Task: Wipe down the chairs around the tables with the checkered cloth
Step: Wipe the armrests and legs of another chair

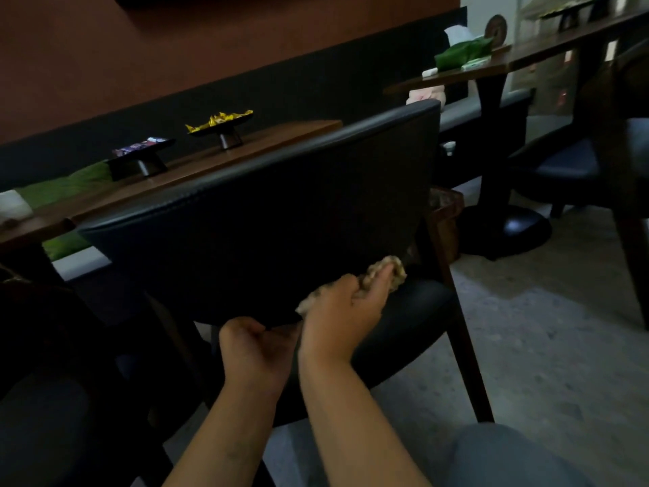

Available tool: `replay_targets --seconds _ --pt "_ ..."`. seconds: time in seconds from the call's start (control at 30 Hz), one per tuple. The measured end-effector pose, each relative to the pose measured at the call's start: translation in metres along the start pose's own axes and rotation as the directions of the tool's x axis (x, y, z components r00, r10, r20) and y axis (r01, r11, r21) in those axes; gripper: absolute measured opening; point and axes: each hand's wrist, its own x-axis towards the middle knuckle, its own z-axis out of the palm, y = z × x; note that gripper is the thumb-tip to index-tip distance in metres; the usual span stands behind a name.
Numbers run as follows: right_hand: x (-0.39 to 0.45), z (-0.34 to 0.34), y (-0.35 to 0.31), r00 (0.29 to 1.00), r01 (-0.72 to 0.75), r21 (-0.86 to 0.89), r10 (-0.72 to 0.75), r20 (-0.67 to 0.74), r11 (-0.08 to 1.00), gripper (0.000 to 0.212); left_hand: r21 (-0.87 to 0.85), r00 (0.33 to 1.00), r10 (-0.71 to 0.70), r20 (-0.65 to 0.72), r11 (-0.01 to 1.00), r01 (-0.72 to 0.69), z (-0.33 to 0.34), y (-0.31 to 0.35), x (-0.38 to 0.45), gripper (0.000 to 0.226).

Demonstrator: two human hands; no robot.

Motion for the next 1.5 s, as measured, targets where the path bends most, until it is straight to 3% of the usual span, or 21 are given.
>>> replay_targets --seconds 0.07,0.17,0.23,0.33,0.4,0.63,0.73,0.83,0.97,1.03,1.17,1.2,1.27,1.37,1.5 --pt "0.015 -0.014 -0.016 0.997 -0.065 0.064 0.063 0.034 0.996 0.055 -0.015 1.000 0.015 0.006 1.000 -0.015 -0.002 0.001 0.004 0.051" --pt "0.070 -0.029 -0.064 0.980 0.196 0.044 -0.197 0.020 0.980 0.046 -0.057 0.998 0.032 -0.046 0.998 -0.035 -0.005 0.000 0.005 0.050" --pt "0.120 -0.020 -0.094 0.956 0.281 0.065 -0.285 0.068 0.958 0.038 -0.071 0.997 0.044 -0.060 0.996 -0.049 -0.007 -0.002 0.002 0.051" --pt "0.172 0.009 -0.109 0.940 0.238 -0.087 -0.207 0.272 0.967 0.034 -0.047 0.998 0.049 -0.046 0.998 -0.051 -0.011 0.000 -0.001 0.049" --pt "0.181 0.018 -0.104 0.928 0.251 -0.154 -0.192 0.319 0.956 0.034 -0.044 0.998 0.044 -0.034 0.998 -0.046 -0.012 0.002 -0.002 0.051" --pt "0.112 0.003 -0.067 0.939 0.335 -0.056 -0.329 0.096 0.940 0.041 -0.053 0.994 0.052 -0.099 0.997 -0.057 -0.014 -0.001 0.001 0.049" --pt "0.038 -0.004 -0.029 0.906 0.409 -0.075 -0.395 0.152 0.909 0.060 0.005 0.994 0.052 -0.091 0.999 -0.052 -0.006 0.002 -0.006 0.045" --pt "-0.027 0.001 0.007 0.836 0.527 -0.159 -0.476 0.272 0.835 0.072 0.201 0.982 0.075 -0.174 0.979 -0.040 0.003 0.009 -0.014 0.041" --pt "-0.041 -0.014 0.009 0.782 0.550 -0.101 -0.469 0.411 0.829 0.076 0.223 0.991 0.056 -0.125 0.974 -0.027 0.001 0.011 -0.013 0.040" --pt "-0.017 -0.032 -0.010 0.749 0.579 -0.023 -0.521 0.409 0.815 0.073 0.073 0.999 0.008 -0.051 0.997 -0.004 -0.001 0.008 -0.009 0.038" --pt "0.084 -0.033 -0.082 0.828 0.530 0.085 -0.536 0.165 0.844 0.055 -0.063 0.990 0.001 -0.142 0.998 -0.010 -0.016 0.008 -0.001 0.065" --pt "0.111 -0.024 -0.099 0.846 0.501 0.070 -0.505 0.173 0.863 0.051 -0.072 0.989 -0.008 -0.146 0.997 -0.003 -0.018 0.009 -0.001 0.069" --pt "0.154 -0.003 -0.120 0.876 0.355 0.026 -0.343 0.340 0.934 0.046 -0.070 0.988 -0.038 -0.150 0.997 0.027 -0.021 0.012 -0.002 0.073" --pt "0.177 0.016 -0.120 0.844 0.193 -0.062 -0.134 0.519 0.979 0.041 -0.039 0.983 -0.089 -0.163 0.996 0.084 -0.021 0.015 0.001 0.074" --pt "0.153 0.016 -0.111 0.900 0.304 -0.007 -0.284 0.330 0.953 0.039 0.005 0.980 -0.116 -0.163 0.993 0.118 -0.019 0.014 0.004 0.071"
